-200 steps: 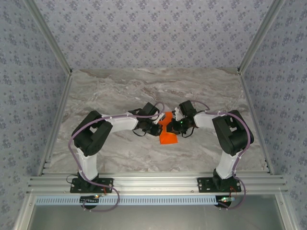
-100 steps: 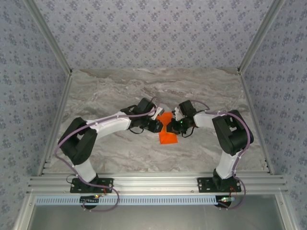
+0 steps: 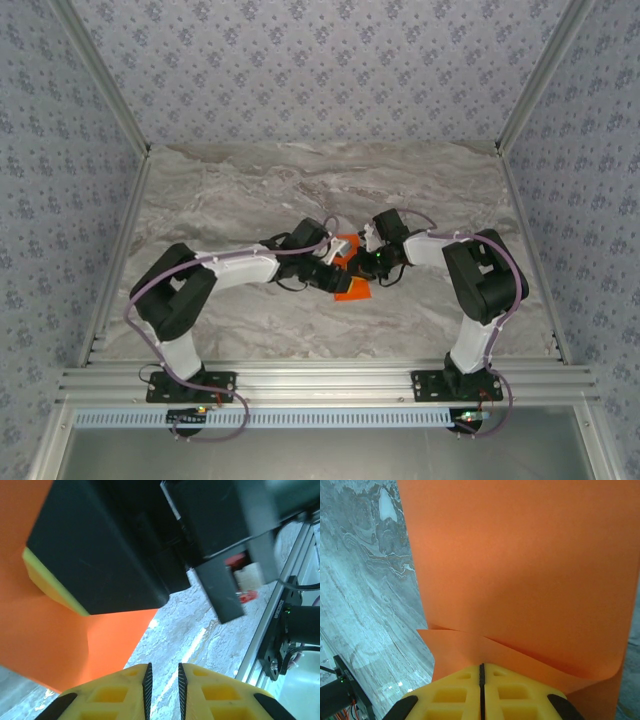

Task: Fold a paper plane with a square sheet of paper (fold left side to right side)
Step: Fold the paper at the center of the table.

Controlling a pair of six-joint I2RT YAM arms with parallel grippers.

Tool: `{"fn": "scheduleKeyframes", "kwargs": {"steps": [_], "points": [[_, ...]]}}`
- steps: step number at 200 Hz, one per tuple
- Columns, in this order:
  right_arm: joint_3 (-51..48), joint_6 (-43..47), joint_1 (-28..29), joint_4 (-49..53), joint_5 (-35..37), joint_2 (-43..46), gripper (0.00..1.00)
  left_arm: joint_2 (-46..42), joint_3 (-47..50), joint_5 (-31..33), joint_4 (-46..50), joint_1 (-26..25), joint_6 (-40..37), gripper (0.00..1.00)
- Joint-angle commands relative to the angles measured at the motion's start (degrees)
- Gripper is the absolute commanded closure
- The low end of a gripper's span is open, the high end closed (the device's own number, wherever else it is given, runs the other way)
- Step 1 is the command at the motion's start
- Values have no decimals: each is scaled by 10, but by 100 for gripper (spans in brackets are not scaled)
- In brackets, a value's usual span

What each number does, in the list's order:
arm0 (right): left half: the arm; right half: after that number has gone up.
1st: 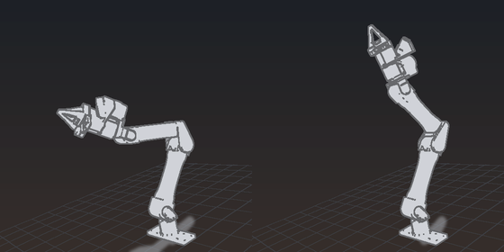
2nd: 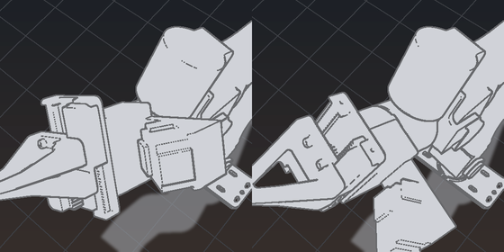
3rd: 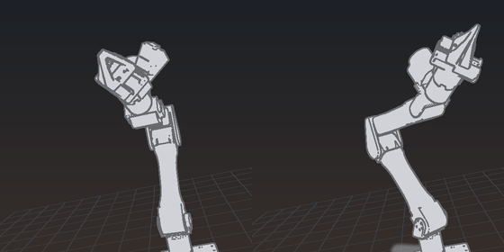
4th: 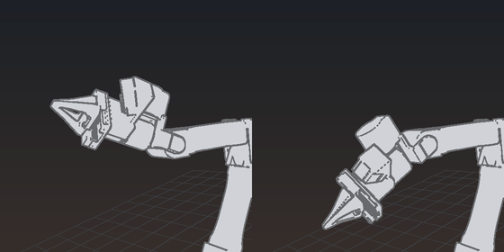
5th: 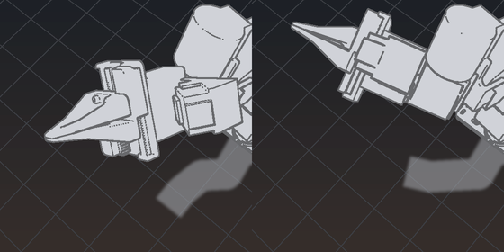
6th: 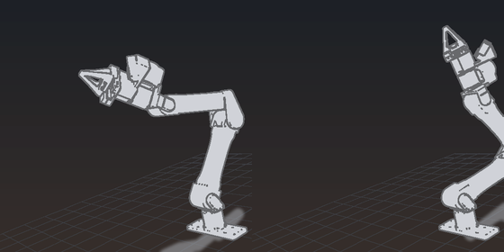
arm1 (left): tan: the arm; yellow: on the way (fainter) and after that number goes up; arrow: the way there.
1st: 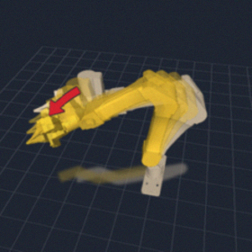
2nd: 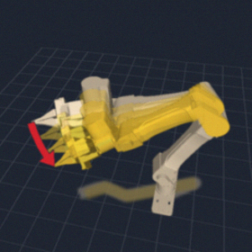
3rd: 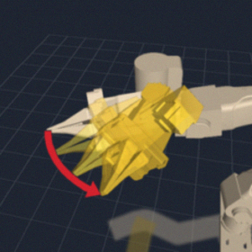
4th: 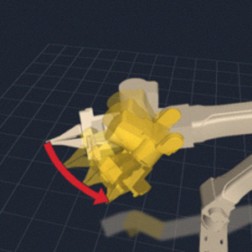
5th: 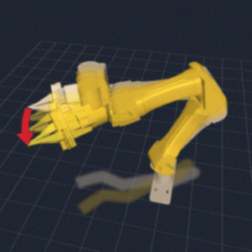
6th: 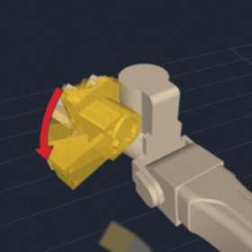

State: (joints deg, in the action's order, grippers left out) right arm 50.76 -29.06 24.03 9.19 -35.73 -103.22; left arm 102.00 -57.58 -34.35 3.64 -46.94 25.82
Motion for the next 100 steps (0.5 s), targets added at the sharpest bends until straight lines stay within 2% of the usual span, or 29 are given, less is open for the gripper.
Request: {"fn": "scheduleKeyframes", "kwargs": {"steps": [1,100], "points": [[0,14,0,52,38,-23,93,26,-14,-22,-10,-2,7,78],[5,21,0,63,42,-22,93,63,-10,18,34,-2,-8,79]]}}
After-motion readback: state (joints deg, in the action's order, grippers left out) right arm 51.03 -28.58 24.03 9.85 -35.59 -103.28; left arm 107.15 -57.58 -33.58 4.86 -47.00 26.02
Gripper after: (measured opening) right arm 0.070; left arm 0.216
